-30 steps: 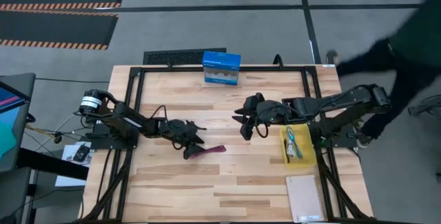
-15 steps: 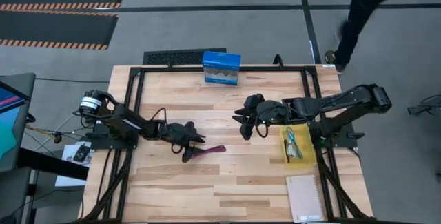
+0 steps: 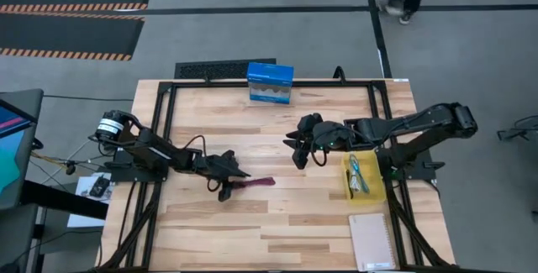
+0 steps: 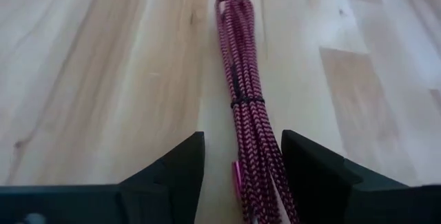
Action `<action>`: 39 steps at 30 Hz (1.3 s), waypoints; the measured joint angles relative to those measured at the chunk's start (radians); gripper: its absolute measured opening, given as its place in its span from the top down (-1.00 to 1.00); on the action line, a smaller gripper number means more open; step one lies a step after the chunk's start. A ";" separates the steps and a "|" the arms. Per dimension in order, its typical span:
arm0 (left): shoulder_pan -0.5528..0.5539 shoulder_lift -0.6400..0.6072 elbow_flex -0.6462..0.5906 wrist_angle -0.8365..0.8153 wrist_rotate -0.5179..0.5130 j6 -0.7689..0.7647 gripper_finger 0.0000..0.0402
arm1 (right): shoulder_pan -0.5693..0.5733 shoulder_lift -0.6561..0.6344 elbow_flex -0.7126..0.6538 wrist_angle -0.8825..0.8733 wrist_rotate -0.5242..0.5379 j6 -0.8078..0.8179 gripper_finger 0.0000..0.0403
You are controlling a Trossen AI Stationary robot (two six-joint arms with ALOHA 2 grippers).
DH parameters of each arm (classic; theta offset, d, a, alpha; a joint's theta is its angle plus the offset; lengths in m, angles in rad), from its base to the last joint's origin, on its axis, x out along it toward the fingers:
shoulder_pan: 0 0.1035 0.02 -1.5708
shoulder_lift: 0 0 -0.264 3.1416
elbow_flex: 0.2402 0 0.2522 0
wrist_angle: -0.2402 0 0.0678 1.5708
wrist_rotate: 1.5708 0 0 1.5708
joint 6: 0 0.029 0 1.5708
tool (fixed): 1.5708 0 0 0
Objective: Pick and place USB-C Cables
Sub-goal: Put the pink charger cable into the yellow bin
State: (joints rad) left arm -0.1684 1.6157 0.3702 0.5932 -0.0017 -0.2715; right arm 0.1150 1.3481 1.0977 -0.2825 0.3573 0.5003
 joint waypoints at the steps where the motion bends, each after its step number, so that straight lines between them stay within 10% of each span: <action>1: 0.000 0.000 0.000 -0.007 -0.006 0.015 0.11 | 0.000 0.000 0.000 0.000 0.000 0.001 0.34; 10: 0.000 -0.003 0.005 -0.078 -0.063 0.068 0.26 | 0.052 0.000 -0.017 0.000 0.001 0.075 0.34; 22: 0.000 -0.005 0.003 -0.107 -0.134 -0.006 0.94 | 0.065 0.000 -0.039 0.000 0.009 0.032 0.34; 39: 0.022 0.004 -0.003 0.085 -0.215 -0.018 0.92 | 0.118 0.000 -0.039 0.000 0.013 0.109 0.34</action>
State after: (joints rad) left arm -0.1464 1.6202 0.3673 0.6779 -0.2170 -0.2894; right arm 0.2335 1.3483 1.0592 -0.2825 0.3698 0.6094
